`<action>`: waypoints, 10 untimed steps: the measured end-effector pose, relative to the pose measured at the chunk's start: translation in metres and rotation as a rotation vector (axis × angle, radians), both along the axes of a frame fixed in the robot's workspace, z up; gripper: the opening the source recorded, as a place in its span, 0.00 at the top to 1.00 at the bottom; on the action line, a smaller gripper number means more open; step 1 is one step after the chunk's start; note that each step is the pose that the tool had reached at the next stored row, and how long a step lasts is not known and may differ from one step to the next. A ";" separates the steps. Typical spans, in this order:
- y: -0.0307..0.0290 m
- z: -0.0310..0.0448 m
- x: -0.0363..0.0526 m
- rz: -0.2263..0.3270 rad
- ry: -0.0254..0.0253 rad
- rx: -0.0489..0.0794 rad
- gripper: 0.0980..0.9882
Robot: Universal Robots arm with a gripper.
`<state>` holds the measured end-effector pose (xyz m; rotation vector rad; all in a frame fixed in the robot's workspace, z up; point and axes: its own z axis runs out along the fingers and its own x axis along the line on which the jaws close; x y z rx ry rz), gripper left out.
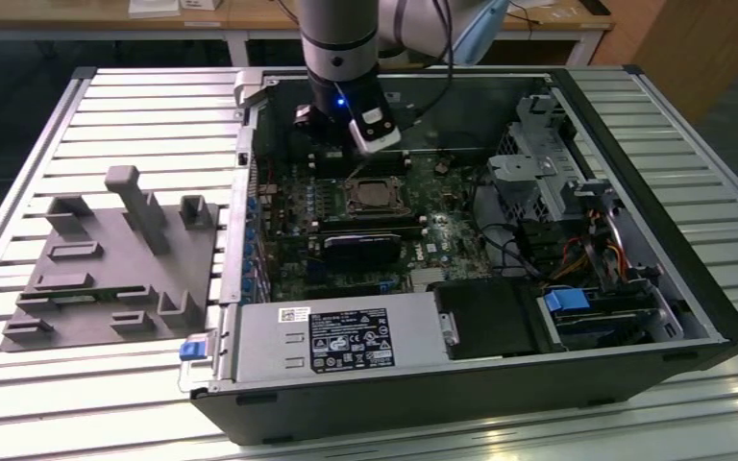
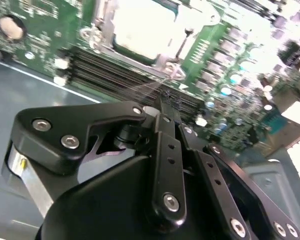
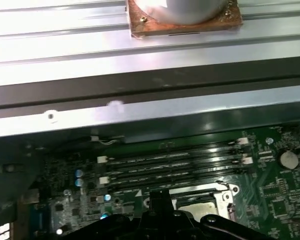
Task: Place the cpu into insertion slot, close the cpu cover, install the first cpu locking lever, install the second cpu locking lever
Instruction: 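Install the first cpu locking lever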
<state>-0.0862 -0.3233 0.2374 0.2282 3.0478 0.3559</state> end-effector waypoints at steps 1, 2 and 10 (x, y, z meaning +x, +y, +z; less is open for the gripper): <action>0.0000 0.0000 0.0034 0.000 0.0006 0.000 1.00; -0.0001 -0.0001 0.0061 0.000 0.0009 0.000 1.00; -0.0001 -0.0001 0.0088 0.000 0.0012 0.000 1.00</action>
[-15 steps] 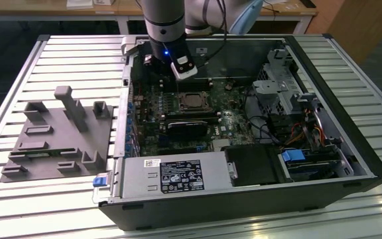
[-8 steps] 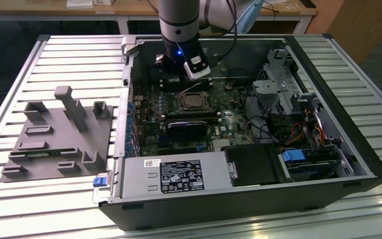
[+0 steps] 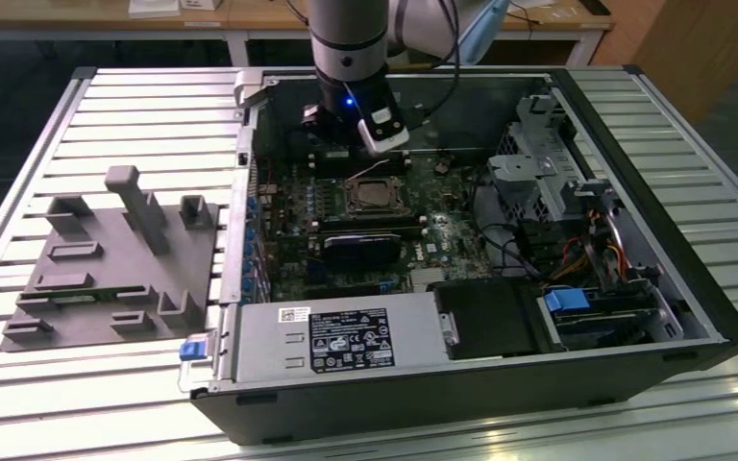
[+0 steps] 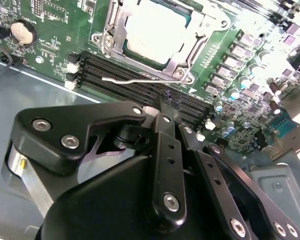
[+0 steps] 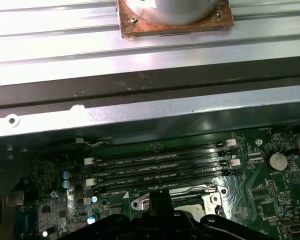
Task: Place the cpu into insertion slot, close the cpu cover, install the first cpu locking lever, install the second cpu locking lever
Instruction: 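Install the first cpu locking lever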
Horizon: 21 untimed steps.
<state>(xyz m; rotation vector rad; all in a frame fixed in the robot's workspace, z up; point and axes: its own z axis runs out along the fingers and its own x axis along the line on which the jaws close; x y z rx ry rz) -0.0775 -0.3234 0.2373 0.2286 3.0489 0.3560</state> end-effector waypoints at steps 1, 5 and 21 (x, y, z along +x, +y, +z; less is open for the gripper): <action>0.0001 -0.0004 0.0000 0.000 -0.0009 0.000 1.00; 0.0000 -0.0041 -0.0003 0.000 -0.0097 -0.001 1.00; 0.0000 -0.0111 -0.0019 0.000 -0.0482 -0.037 1.00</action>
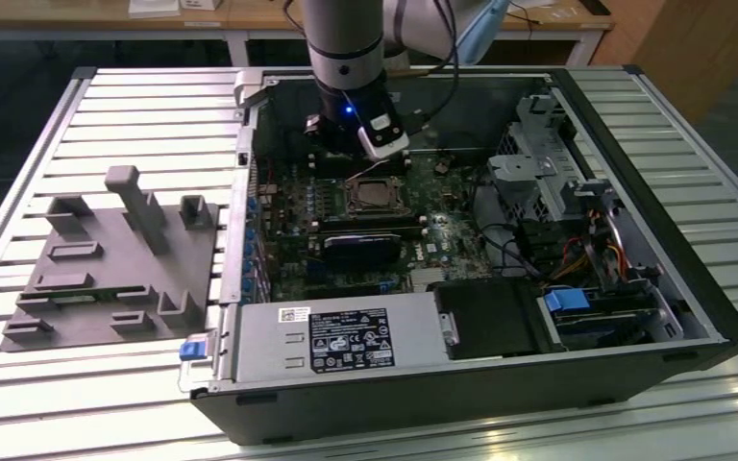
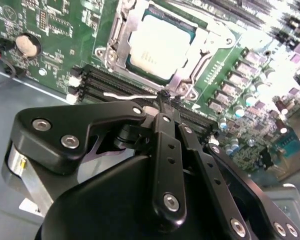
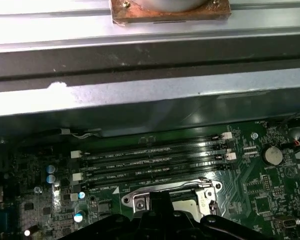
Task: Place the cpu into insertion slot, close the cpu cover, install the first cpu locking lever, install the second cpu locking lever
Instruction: 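Install the first cpu locking lever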
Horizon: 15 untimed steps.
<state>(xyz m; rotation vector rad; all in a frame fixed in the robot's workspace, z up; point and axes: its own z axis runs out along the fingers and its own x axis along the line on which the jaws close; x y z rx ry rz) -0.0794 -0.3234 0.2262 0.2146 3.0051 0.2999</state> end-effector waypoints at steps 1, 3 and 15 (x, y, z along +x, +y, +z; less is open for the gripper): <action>0.0000 -0.0008 0.0000 0.000 -0.0058 -0.003 1.00; 0.0000 -0.0021 0.0000 0.000 -0.0109 -0.003 1.00; 0.0000 -0.0029 0.0005 0.000 -0.0464 0.000 1.00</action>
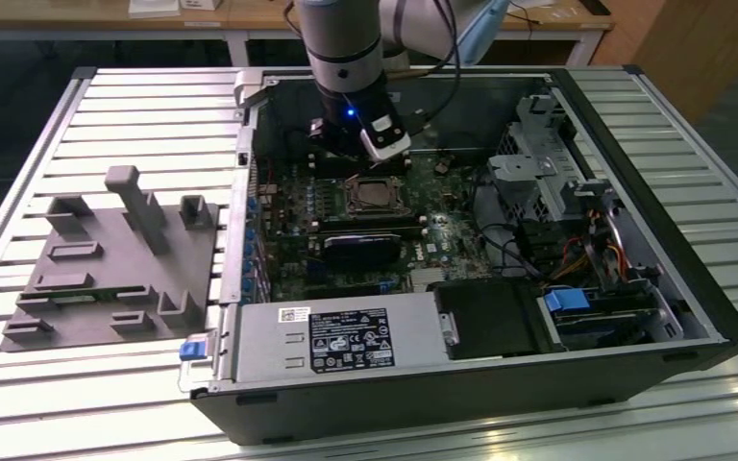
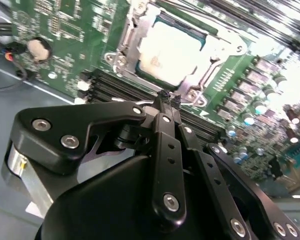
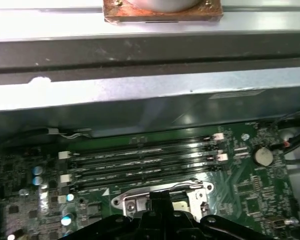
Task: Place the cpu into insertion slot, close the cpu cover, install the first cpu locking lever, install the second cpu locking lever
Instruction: 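Install the first cpu locking lever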
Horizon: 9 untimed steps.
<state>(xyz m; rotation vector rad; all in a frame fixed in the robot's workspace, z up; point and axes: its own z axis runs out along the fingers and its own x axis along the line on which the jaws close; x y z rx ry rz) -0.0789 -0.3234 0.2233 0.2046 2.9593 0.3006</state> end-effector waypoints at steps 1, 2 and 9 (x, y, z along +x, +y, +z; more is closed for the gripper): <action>0.0000 0.0000 0.0000 0.000 -0.0119 0.000 1.00; 0.0000 -0.0001 0.0000 0.000 -0.0274 0.000 1.00; 0.0000 -0.0002 -0.0004 0.001 -0.1142 0.002 1.00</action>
